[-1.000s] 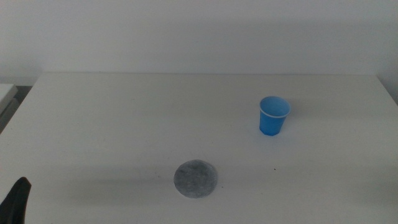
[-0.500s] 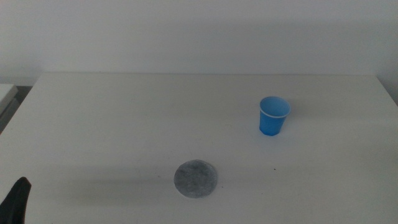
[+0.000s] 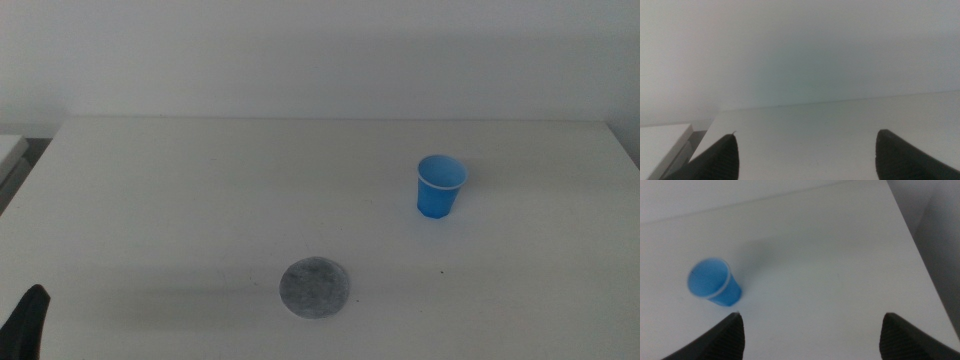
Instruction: Place an empty cup on a cup mat.
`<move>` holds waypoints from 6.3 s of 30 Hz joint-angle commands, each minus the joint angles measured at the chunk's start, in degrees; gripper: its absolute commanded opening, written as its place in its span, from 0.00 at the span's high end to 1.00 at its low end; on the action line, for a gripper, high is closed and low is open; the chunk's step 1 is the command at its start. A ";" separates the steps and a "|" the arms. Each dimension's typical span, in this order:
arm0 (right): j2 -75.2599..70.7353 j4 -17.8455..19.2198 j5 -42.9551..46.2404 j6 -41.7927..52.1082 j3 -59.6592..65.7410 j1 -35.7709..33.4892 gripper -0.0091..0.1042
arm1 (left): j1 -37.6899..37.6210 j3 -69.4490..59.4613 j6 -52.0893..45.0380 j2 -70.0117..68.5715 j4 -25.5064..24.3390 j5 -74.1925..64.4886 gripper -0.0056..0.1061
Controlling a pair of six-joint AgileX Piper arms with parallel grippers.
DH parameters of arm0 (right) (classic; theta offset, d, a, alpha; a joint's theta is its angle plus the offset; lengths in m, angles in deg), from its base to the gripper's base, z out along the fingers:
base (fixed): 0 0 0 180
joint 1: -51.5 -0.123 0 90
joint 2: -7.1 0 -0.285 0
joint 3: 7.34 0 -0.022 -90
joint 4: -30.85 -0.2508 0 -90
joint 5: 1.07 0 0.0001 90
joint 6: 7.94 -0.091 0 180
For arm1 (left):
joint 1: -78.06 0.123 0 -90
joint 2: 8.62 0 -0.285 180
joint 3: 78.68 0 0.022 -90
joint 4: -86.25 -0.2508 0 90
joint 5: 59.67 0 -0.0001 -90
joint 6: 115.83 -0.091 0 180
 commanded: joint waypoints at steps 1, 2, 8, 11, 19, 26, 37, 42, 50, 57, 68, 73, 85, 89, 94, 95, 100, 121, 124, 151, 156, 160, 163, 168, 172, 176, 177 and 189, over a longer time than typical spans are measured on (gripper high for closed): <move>0.56 -0.88 0.21 -0.04 -1.40 0.47 0.29 | -0.10 0.02 0.16 -0.21 0.17 0.29 0.11; 0.56 -0.88 1.07 -0.04 -1.40 0.47 0.29 | -0.10 0.02 0.16 -0.21 0.17 0.29 0.11; 0.69 -4.20 2.76 2.16 -1.83 0.47 0.29 | -0.10 0.02 0.16 -0.21 0.17 0.29 0.11; 3.06 -4.91 2.49 4.03 -4.52 0.47 0.29 | -0.10 0.02 0.16 -0.21 0.17 0.29 0.11; 15.76 -5.38 -2.80 5.33 -16.74 -2.63 0.29 | -0.10 0.02 0.16 -0.21 0.17 0.29 0.11; 28.05 -4.08 -4.29 5.33 -26.14 -8.62 0.19 | -0.10 0.02 0.16 -0.21 0.17 0.29 0.11; 46.20 -3.65 -13.96 2.68 -42.11 -13.45 0.12 | -0.10 0.02 0.16 -0.21 0.17 0.29 0.11; 54.43 -4.02 -16.79 2.25 -47.46 -13.85 0.12 | -0.10 0.02 0.16 -0.21 0.17 0.29 0.11; 61.98 -5.61 -16.94 1.29 -48.08 -13.85 0.14 | -0.10 0.02 0.16 -0.21 0.17 0.29 0.11; 66.10 -6.83 -17.14 1.18 -48.08 -13.85 0.20 | -0.10 0.02 0.16 -0.21 0.17 0.29 0.11; 66.27 -9.80 -19.76 6.40 -49.45 -13.85 0.94 | -0.10 0.02 0.16 -0.21 0.17 0.29 0.11; 60.38 -10.20 -19.86 6.40 -49.48 -16.30 0.94 | -0.10 0.02 0.16 -0.21 0.17 0.29 0.11; 54.34 -9.99 -24.95 5.70 -49.48 -26.63 0.94 | -0.10 0.02 0.16 -0.21 0.17 0.29 0.11; 54.34 -9.56 -26.15 5.70 -49.48 -31.11 0.94 | -0.10 0.02 0.16 -0.21 0.17 0.29 0.11; 54.34 -9.56 -26.19 3.68 -49.38 -36.36 0.94 | -0.10 0.02 0.16 -0.21 0.17 0.29 0.11; 54.45 -9.56 -26.07 3.09 -49.38 -37.05 0.94 | -0.10 0.02 0.16 -0.21 0.17 0.29 0.11; 56.01 -9.45 -25.83 2.17 -49.05 -39.43 0.94 | -0.10 0.02 0.16 -0.21 0.17 0.29 0.11; 62.80 -8.88 -23.54 1.71 -45.47 -40.01 0.94 | -0.10 0.02 0.16 -0.21 0.17 0.29 0.11; 62.80 -8.51 -23.14 1.71 -45.47 -40.01 0.93 | -0.10 0.02 0.16 -0.21 0.17 0.29 0.11; 40.36 -7.86 -26.99 7.95 -50.12 -29.53 0.10 | -0.10 0.02 0.16 -0.21 0.17 0.29 0.11; 28.45 -6.96 -25.21 7.92 -47.11 -15.34 0.10 | -0.10 0.02 0.16 -0.21 0.17 0.29 0.11; 17.91 -6.74 -19.96 7.92 -36.93 -6.31 0.10 | -0.10 0.02 0.16 -0.21 0.17 0.29 0.11; 10.29 -6.01 -13.50 8.04 -27.14 -1.21 0.10 | -0.10 0.02 0.16 -0.21 0.17 0.29 0.11; -1.71 -2.91 -2.01 8.04 -10.65 0.47 0.10 | -0.10 0.02 0.16 -0.21 0.17 0.29 0.11; -10.23 -2.14 7.49 8.04 3.79 0.47 0.10 | -0.10 0.02 0.16 -0.21 0.17 0.29 0.11; -16.07 -2.14 12.21 8.39 14.20 0.47 0.10 | -0.10 0.02 0.16 -0.21 0.17 0.29 0.11; -17.37 -2.14 12.66 8.95 16.29 0.47 0.10 | -0.10 0.02 0.16 -0.21 0.17 0.29 0.11; -22.39 -3.09 13.33 10.80 22.09 0.47 0.10 | -0.10 0.02 0.16 -0.21 0.17 0.29 0.11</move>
